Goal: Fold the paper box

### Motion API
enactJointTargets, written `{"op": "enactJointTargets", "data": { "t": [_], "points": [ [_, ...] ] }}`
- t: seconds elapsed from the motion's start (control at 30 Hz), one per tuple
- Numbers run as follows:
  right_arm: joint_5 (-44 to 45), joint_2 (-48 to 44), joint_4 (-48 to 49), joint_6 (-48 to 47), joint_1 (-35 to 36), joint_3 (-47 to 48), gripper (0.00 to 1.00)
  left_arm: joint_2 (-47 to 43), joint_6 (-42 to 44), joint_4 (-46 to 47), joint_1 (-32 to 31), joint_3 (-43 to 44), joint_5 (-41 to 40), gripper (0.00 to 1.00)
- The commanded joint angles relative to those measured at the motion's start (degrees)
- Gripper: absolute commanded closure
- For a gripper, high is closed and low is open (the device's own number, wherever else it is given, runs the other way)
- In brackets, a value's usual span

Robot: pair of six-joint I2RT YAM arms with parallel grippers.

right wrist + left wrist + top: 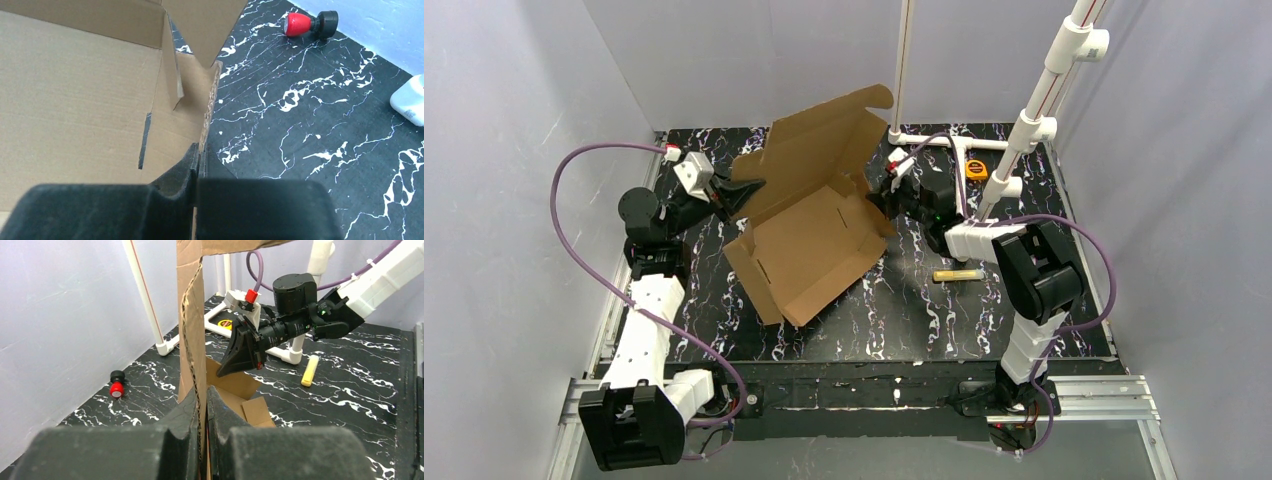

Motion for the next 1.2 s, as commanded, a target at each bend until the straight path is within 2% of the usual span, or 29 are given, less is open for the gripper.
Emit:
{"op": "enactJointTargets", "data": {
  "t": [0.0, 0.27, 0.63, 0.9, 1.1, 1.17],
  "points": [
    [-2.79, -0.98, 15.24, 1.33, 0.47, -3.51, 0.99, -1.3, 1.49, 3.13, -1.07, -1.63, 3.6, 1.0],
    [-3.53, -3.19, 21.38, -1.7, 0.47, -9.12, 0.99, -5.13, 2.69, 2.91, -1.28, -5.97, 3.55, 1.0],
    [-3.41, -2.95, 22.03, -0.92, 0.47, -11.39, 0.99, -12.24, -0.84, 2.86, -1.28, -12.12, -8.03, 1.0],
    [-2.73, -1.4, 22.93, -2.53, 0.73, -12.6, 0.99, -14.06, -2.53, 2.93, -1.28, -14.35, -9.91, 1.0],
    [-0.75, 0.57, 26.03, 1.81, 0.69, -13.62, 0.99, -17.58, -4.56, 4.81, -1.35, -16.67, -11.9, 1.0],
    [-1.59, 0.49, 30.59, 2.21, 0.19, -15.38, 0.99, -18.87, -5.15, 6.54, -1.31, -17.53, -11.73, 1.0]
  ]
}}
